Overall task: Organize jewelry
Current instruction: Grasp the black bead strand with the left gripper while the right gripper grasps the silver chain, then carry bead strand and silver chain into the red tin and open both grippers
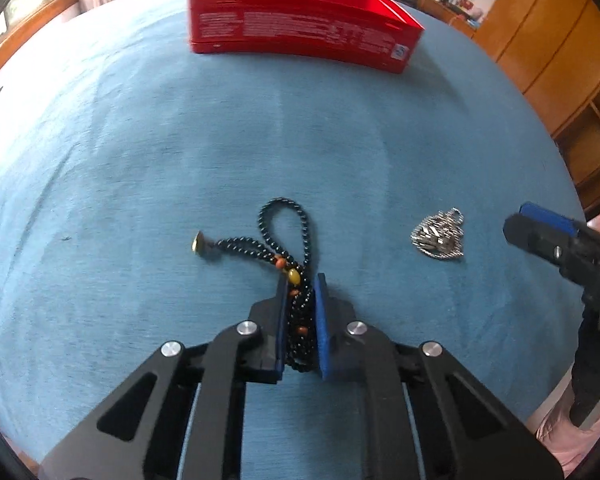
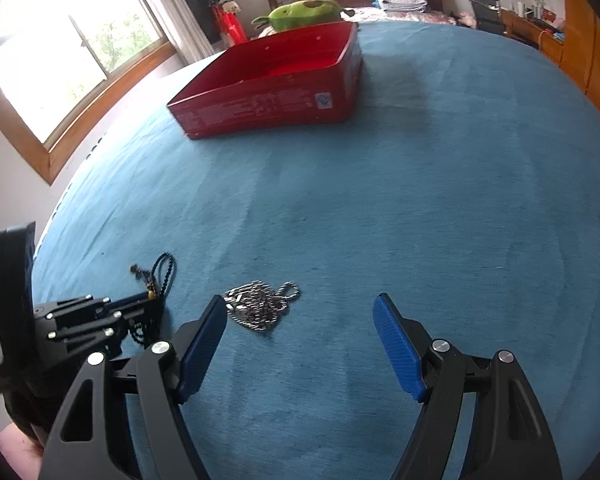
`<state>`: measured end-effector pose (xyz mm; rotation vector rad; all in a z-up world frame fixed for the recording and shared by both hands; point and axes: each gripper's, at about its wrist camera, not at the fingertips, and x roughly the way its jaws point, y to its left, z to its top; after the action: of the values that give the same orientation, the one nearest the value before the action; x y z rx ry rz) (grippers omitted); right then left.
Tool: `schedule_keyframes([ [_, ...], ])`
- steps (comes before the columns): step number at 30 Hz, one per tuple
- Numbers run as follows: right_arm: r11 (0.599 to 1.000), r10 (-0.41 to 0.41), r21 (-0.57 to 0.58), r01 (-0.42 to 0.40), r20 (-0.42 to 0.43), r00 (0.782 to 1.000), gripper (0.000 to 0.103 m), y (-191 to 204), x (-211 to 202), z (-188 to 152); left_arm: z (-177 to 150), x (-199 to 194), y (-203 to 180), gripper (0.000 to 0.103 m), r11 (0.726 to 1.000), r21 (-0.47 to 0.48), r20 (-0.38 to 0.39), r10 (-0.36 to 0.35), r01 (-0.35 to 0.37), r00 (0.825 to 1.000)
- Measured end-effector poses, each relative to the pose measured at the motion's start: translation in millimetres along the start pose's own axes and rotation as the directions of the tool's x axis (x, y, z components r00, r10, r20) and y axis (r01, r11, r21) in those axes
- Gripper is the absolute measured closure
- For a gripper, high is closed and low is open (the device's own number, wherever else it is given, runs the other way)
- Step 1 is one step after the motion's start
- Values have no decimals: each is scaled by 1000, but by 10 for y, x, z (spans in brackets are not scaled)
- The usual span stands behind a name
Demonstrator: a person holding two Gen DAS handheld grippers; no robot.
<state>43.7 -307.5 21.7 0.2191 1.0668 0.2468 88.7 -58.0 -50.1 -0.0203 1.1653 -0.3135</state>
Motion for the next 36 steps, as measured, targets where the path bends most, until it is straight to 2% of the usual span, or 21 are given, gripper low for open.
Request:
schedule_keyframes([
  [3,999,40,9,-39,-55,998,38,37,95,-2,15,-62,158,93,1000,-30,18,6,-6,1000],
  [10,998,58,37,-53,-135,989,38,134,266,76,30,-242,389,95,999,-54,55,7,-4,998],
  [13,999,35,34,-29,-182,983,38,221,425,85,2,-257,407,95,999,-53,57,1,2,998],
  [16,1000,-15,-13,13,-171,985,37,321,479,85,-15,-219,429,95,999,-45,46,-5,7,999],
  [20,987,-128,-116,111,-153,980,39,526,559,71,4,-124,382,92,1000,-19,19,13,-13,1000],
  [21,980,-158,-147,136,-147,976,41,582,572,53,15,-109,360,90,1000,-10,20,18,-17,1000],
  [22,974,-173,-171,149,-141,975,44,625,577,42,24,-97,327,83,1000,6,17,13,-13,1000],
  [23,970,-181,-187,154,-137,974,48,660,579,31,30,-87,303,70,1000,17,12,4,-4,1000],
  [24,968,-185,-197,156,-137,973,50,688,579,29,39,-73,277,65,1000,27,9,-2,2,1000],
  [26,969,-177,-198,148,-137,975,64,692,561,31,46,-56,196,50,998,60,2,9,-9,1000],
  [27,971,-170,-192,142,-137,976,66,676,552,36,57,-25,148,45,997,81,-7,10,-10,1000],
  [28,973,-165,-185,139,-135,977,73,653,547,44,67,5,113,43,995,95,-8,22,-21,1000],
  [29,975,-160,-173,136,-131,978,79,616,534,48,76,29,88,45,994,105,-3,43,-42,999],
  [30,979,-148,-163,126,-130,980,81,579,518,49,80,45,63,46,991,116,5,67,-68,998],
  [33,987,-108,-135,90,-132,985,83,482,506,62,98,51,53,69,988,123,25,92,-95,995],
  [35,990,-91,-121,75,-130,987,83,437,485,57,118,49,98,96,991,107,22,80,-82,997],
  [36,991,-83,-114,69,-129,988,83,417,473,56,126,48,124,96,993,97,18,68,-69,998],
])
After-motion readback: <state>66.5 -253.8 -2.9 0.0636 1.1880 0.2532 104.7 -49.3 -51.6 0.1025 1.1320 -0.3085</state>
